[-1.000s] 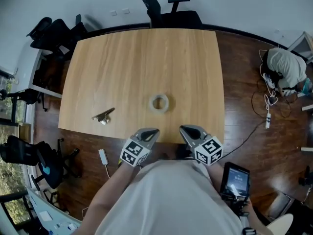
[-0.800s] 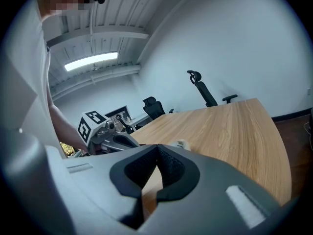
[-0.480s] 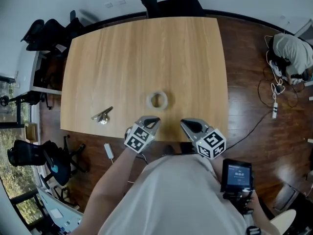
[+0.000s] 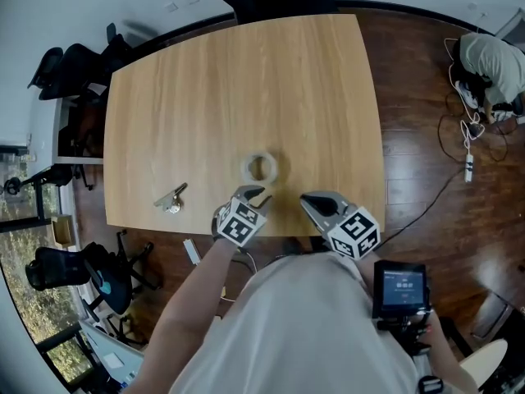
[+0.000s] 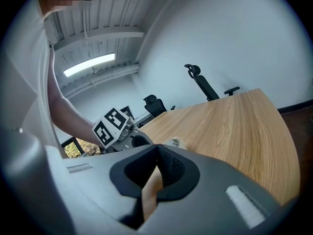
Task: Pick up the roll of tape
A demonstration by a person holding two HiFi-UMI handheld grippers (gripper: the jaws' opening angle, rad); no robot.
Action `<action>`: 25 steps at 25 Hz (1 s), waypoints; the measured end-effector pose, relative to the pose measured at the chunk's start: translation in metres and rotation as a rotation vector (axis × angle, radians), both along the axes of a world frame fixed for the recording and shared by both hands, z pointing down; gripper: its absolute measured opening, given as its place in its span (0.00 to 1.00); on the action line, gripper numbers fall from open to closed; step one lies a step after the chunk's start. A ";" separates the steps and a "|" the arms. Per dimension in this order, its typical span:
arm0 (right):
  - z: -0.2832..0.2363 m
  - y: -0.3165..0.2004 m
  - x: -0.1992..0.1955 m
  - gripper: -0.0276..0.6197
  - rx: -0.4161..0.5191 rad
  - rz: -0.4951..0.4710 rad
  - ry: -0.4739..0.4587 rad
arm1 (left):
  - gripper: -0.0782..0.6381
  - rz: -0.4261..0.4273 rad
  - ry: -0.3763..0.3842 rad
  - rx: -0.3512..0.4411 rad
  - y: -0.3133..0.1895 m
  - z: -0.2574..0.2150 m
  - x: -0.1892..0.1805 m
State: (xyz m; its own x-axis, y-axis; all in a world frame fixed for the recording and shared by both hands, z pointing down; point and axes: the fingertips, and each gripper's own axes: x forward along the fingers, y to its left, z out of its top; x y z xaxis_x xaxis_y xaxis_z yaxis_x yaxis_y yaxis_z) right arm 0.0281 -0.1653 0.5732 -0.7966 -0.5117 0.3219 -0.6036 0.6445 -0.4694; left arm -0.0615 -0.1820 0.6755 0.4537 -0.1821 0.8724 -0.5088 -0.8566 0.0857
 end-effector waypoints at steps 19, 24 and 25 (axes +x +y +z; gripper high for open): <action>0.008 0.001 0.019 0.05 -0.026 0.013 -0.034 | 0.39 0.206 -0.320 -0.065 -0.029 0.049 0.000; 0.010 -0.002 0.033 0.05 -0.026 0.031 -0.036 | 0.32 0.246 -0.370 -0.073 -0.029 0.057 0.001; 0.011 -0.002 0.035 0.05 -0.028 0.033 -0.037 | 0.31 0.256 -0.382 -0.075 -0.028 0.058 0.002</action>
State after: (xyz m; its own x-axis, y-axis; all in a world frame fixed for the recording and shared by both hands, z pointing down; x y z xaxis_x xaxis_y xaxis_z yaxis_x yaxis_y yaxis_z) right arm 0.0635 -0.1674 0.5841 -0.7909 -0.5295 0.3069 -0.6065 0.6107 -0.5091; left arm -0.0598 -0.2105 0.7339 0.1196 -0.0358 0.9922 -0.2887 -0.9574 0.0002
